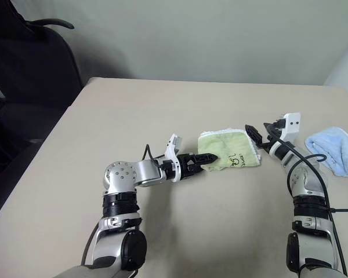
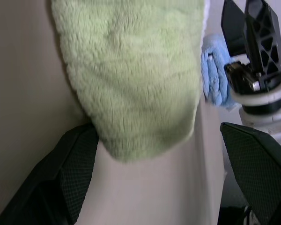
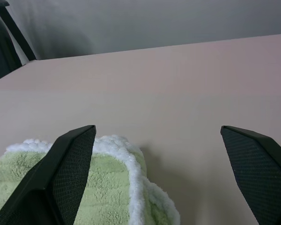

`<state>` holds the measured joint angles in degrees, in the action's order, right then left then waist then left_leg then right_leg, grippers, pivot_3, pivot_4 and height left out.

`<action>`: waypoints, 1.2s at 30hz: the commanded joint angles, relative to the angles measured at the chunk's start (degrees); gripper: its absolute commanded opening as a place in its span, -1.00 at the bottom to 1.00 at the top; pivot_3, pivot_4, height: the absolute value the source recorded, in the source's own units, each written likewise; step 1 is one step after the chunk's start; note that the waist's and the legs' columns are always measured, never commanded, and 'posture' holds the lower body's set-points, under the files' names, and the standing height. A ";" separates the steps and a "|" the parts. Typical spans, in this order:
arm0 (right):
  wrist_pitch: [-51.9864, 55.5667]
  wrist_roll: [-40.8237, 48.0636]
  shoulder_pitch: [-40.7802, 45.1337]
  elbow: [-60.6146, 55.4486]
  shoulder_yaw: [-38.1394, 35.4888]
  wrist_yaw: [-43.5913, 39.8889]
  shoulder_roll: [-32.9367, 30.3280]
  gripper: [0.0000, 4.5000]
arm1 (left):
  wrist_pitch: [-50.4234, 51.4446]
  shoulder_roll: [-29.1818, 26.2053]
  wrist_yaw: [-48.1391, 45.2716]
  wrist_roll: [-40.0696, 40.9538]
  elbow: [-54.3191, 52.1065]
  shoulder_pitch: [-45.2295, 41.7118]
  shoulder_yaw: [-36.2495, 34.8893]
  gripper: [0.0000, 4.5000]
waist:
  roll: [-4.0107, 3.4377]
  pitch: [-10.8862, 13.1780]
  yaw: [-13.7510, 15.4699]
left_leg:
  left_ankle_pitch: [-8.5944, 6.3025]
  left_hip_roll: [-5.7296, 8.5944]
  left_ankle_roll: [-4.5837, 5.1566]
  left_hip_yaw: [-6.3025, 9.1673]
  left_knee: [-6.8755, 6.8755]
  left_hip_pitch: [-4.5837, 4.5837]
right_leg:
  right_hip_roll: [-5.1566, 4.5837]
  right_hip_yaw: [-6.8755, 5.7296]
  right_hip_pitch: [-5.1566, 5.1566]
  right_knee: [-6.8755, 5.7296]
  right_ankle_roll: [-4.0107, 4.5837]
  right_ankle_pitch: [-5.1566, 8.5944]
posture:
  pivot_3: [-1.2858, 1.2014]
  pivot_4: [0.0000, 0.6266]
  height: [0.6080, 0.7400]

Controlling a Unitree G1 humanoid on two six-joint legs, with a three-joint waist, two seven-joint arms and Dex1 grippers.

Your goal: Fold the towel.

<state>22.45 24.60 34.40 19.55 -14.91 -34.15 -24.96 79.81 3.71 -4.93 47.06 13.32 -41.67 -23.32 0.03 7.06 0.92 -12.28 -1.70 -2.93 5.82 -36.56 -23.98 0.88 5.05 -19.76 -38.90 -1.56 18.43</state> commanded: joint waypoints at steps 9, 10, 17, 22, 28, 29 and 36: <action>-0.43 1.56 0.07 -3.51 -1.63 0.19 -0.51 1.00 | -9.31 3.70 2.10 -3.30 8.58 -2.35 0.60 0.99 | 0.00 0.00 0.68 | -0.05 0.07 0.21 0.03 -0.12 0.49 | -0.04 0.00 0.67 0.15 -0.13 -0.07 | 0.03 -0.52 1.00; -0.17 1.77 -0.16 -3.83 -1.54 -0.32 -0.71 1.00 | -9.69 3.74 2.27 -3.31 8.56 -2.26 0.60 0.83 | 0.00 0.00 0.68 | -0.06 0.07 0.22 0.02 -0.09 0.55 | -0.04 0.01 0.73 0.19 -0.13 -0.07 | 0.03 -0.52 1.00; 2.27 3.61 -3.04 -7.27 -0.25 -7.44 -3.96 1.00 | -11.15 3.59 2.80 -2.88 8.43 -2.09 1.14 -0.24 | 0.00 0.01 0.50 | -0.05 0.06 0.21 -0.06 0.13 0.61 | -0.02 0.05 0.76 0.40 -0.13 -0.07 | 0.03 -0.52 1.00; 4.15 5.32 -6.15 -9.71 -0.20 -14.34 -8.18 1.00 | -11.63 3.81 3.37 -2.31 8.06 -1.76 1.29 -0.99 | 0.00 0.01 0.41 | -0.04 0.06 0.18 -0.25 0.42 0.57 | 0.01 0.11 0.72 0.71 -0.13 -0.07 | 0.03 -0.52 1.00; 3.60 4.51 -6.63 -9.42 -0.36 -14.94 -9.46 1.00 | -13.81 4.10 3.23 -0.10 6.28 -1.65 -0.53 -0.99 | 0.02 0.02 0.27 | -0.03 0.03 0.18 -0.26 0.39 0.59 | 0.05 0.16 0.74 0.74 -0.18 -0.10 | 0.03 -0.52 1.00; 3.43 4.45 -6.67 -9.48 -0.46 -14.74 -9.38 1.00 | -14.47 4.07 3.24 1.06 5.60 -1.85 -1.60 -0.99 | 0.02 0.02 0.26 | -0.03 0.03 0.18 -0.26 0.39 0.59 | 0.05 0.17 0.74 0.74 -0.18 -0.10 | 0.03 -0.52 1.00; 2.41 4.11 -6.74 -9.22 -1.75 -12.55 -9.33 1.00 | -19.69 -4.03 8.09 11.81 -3.14 -5.81 -13.87 -0.99 | 0.04 0.08 -0.41 | -0.03 -0.01 0.17 -0.30 0.47 0.58 | 0.11 0.22 0.64 0.75 -0.18 -0.10 | 0.03 -0.52 1.00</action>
<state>25.97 28.31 27.48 12.11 -14.82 -47.32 -33.43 62.18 2.05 1.69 55.19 15.09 -45.78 -33.42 0.07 7.13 0.50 -12.31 -1.73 -2.76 5.51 -36.08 -23.40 1.02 5.28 -19.14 -38.15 -1.74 18.33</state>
